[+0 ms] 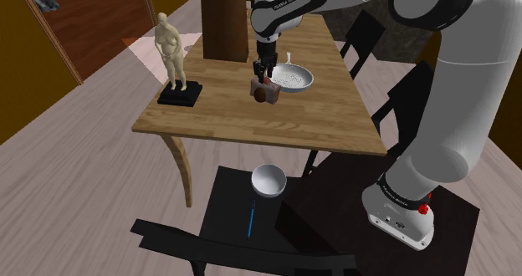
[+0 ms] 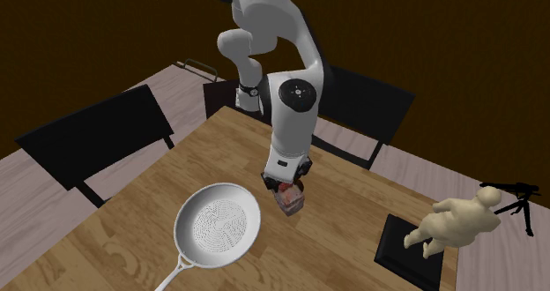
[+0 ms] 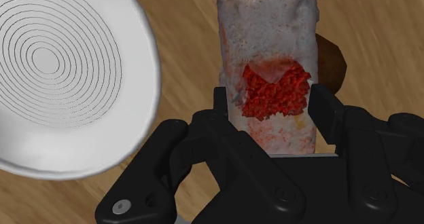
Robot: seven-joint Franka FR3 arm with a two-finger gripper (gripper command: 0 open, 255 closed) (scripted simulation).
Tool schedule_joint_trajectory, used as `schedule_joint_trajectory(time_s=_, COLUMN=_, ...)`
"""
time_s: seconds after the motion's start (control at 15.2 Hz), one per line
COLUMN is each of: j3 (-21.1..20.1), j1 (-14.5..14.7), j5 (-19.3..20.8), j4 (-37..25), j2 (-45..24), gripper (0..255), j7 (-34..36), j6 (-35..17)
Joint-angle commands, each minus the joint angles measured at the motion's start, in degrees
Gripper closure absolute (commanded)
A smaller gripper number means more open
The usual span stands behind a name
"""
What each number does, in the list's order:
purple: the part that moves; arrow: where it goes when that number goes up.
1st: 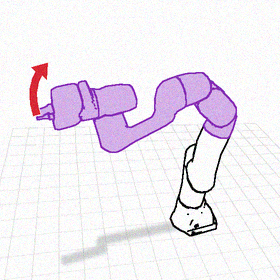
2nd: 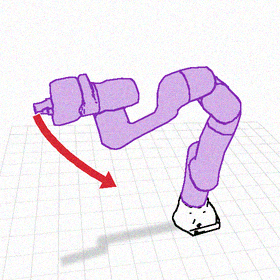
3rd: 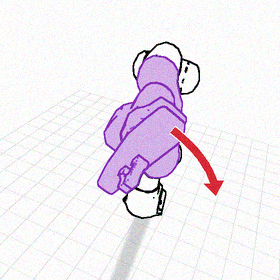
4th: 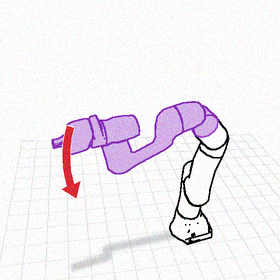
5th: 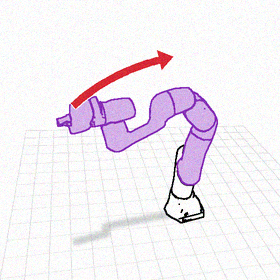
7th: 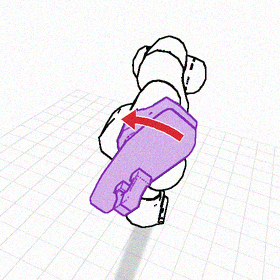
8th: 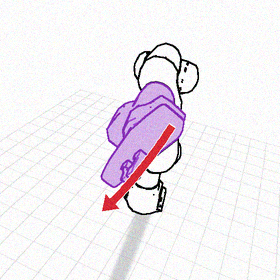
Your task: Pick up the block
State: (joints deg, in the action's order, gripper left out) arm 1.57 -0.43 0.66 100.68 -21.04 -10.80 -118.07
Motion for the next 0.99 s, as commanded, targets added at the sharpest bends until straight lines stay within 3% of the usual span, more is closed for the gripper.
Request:
schedule_joint_trajectory(time_s=0.0, j3=0.02, j1=0.00, j5=0.03, j4=0.11, j2=0.10, gripper=255, j7=0.03, j6=0.05)
schedule_joint_trajectory(time_s=0.92, j3=0.05, j1=0.03, j5=0.07, j4=-5.86, j2=3.62, gripper=255, j7=-0.08, j6=9.54)
